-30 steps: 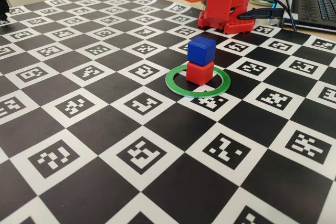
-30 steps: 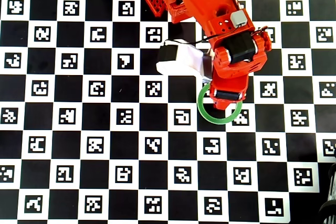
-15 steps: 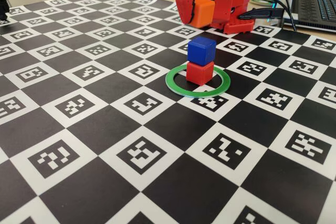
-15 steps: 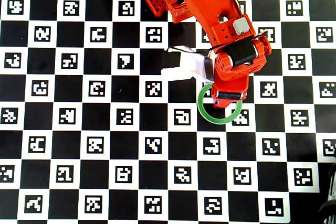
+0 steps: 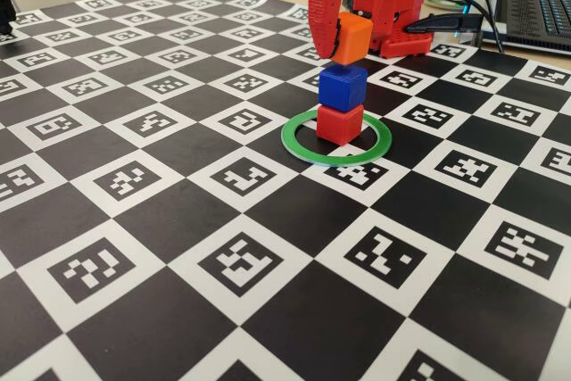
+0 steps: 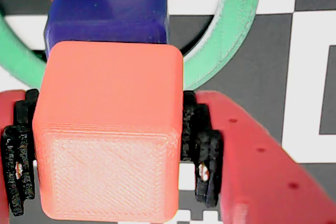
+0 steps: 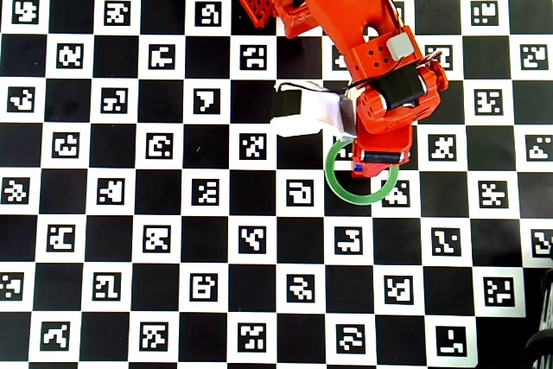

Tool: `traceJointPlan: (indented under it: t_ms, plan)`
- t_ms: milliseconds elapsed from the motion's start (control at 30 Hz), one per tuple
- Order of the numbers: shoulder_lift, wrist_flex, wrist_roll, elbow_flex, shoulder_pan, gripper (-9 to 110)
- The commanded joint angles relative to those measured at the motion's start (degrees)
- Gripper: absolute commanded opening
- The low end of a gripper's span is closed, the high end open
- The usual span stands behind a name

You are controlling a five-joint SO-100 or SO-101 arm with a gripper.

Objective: Grab the red cube then put it in the green circle then put the blue cube on top and finally the orange cube on top

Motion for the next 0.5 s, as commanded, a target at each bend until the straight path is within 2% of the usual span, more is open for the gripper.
traceJointPlan:
  t_ms: [0, 467]
  plan:
    - [5.7, -1.2, 0.5, -0.2, -0.8, 3]
    - [5.5, -2.9, 0.7, 1.6, -1.1, 4]
